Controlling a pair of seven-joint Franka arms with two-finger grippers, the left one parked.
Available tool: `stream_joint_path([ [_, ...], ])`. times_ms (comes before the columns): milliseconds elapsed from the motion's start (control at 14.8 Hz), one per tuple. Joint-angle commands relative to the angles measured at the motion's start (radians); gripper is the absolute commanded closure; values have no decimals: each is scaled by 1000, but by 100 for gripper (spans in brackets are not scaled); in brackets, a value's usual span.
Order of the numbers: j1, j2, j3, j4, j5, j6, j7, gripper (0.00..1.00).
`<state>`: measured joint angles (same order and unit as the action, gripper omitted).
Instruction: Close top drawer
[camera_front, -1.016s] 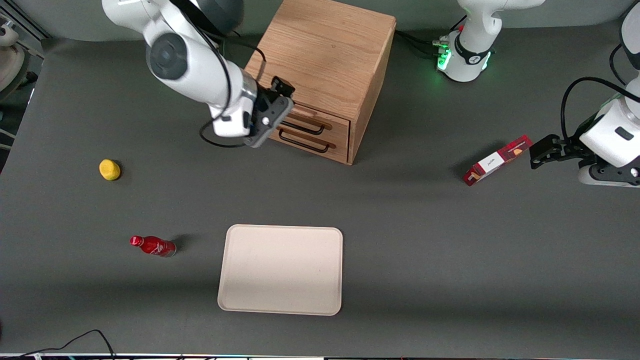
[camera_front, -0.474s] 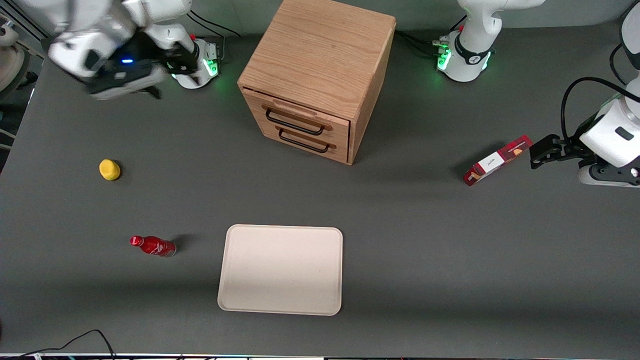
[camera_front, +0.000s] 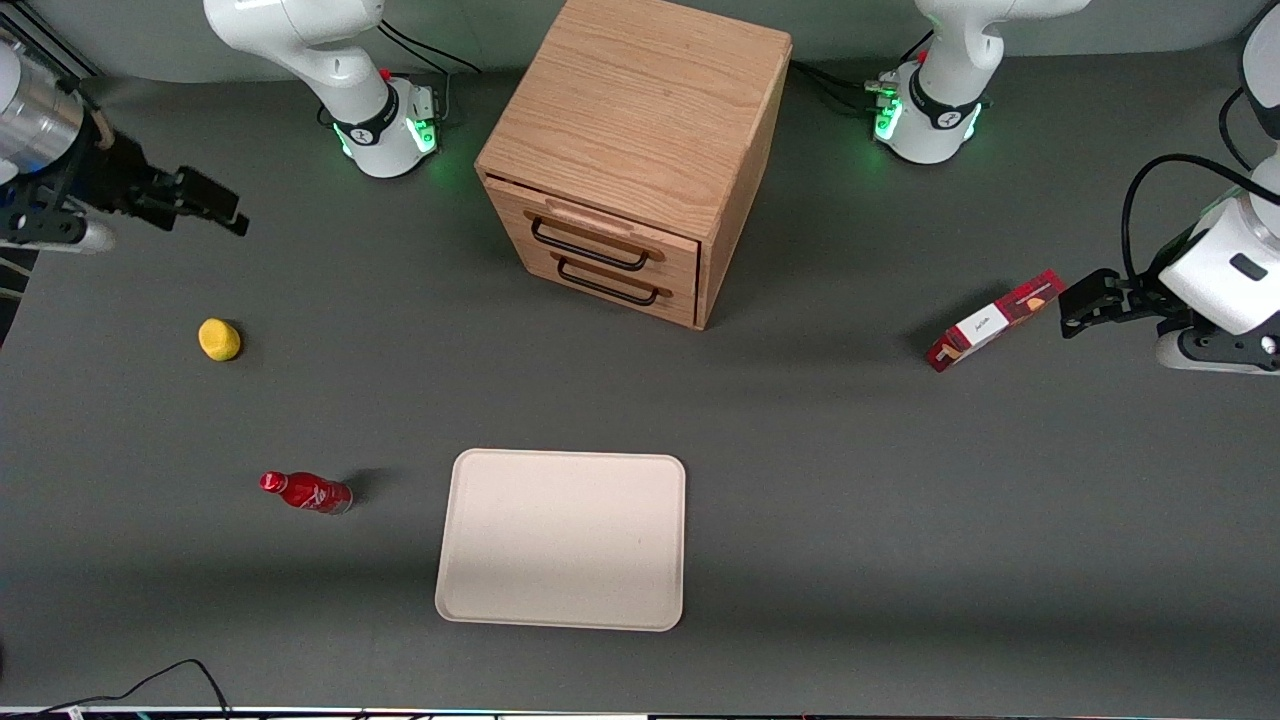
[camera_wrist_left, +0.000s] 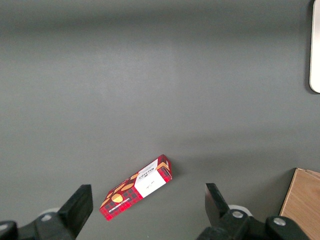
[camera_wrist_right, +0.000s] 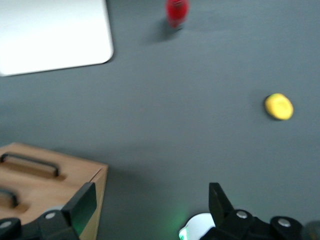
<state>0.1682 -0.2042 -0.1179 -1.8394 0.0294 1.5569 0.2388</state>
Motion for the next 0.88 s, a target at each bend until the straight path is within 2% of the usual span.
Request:
stream_joint_path([
  [0, 7, -14, -9, -60, -49, 49, 50, 0],
  [135, 8, -3, -14, -52, -81, 55, 66, 0],
  [474, 13, 61, -19, 4, -112, 98, 51, 0],
  [812, 16, 114, -19, 68, -103, 92, 51, 0],
])
